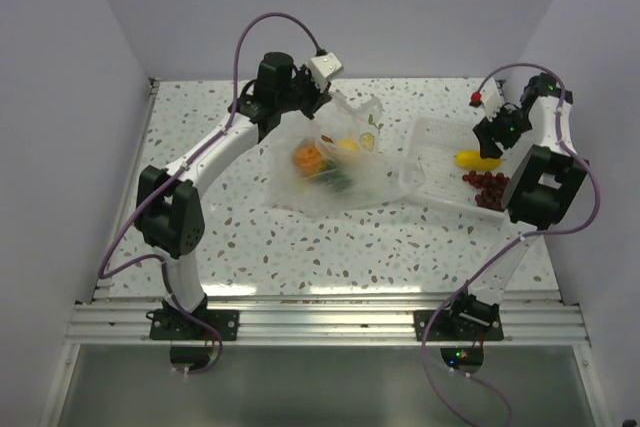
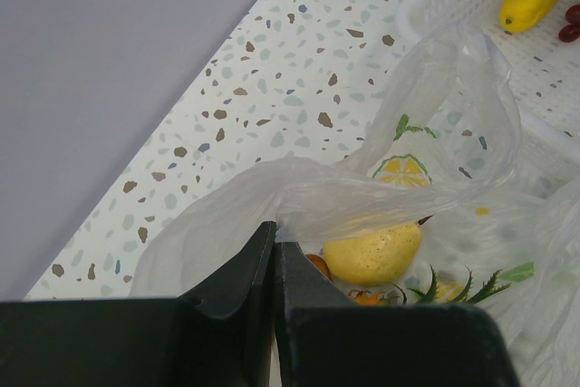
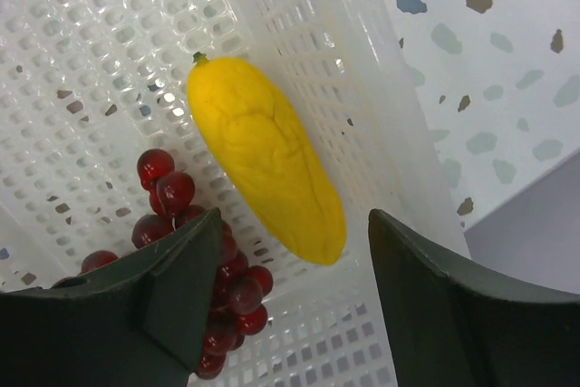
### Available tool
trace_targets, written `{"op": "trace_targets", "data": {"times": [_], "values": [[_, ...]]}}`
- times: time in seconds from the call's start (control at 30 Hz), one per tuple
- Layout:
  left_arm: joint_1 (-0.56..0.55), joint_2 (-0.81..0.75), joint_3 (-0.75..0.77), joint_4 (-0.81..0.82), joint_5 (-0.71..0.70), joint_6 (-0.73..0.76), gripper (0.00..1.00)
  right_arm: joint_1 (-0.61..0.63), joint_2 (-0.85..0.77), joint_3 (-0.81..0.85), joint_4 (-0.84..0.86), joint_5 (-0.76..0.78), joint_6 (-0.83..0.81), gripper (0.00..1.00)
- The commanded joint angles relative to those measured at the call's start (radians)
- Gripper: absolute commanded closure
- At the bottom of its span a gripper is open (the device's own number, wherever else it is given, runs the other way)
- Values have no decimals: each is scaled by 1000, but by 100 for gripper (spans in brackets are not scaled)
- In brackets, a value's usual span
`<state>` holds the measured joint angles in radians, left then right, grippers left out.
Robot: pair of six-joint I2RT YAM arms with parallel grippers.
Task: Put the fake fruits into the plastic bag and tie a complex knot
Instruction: Pick up the fake fruit from the bin.
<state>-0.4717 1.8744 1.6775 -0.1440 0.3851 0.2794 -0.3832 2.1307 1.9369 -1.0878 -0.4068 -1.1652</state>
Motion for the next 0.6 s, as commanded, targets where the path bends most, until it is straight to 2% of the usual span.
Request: {"op": "trace_targets", "data": {"times": [0.0,0.23,0.57], "values": [[-1,-18,16,7,-3,0,93,4,24,40,-8,-47,-70,31],[-1,-12,17,7,-5,-5,94,17,46,-38,40,-37,-106,33],[-1,-6,22,6,0,-11,93,32,67,-147,152,31,-116,28]]}}
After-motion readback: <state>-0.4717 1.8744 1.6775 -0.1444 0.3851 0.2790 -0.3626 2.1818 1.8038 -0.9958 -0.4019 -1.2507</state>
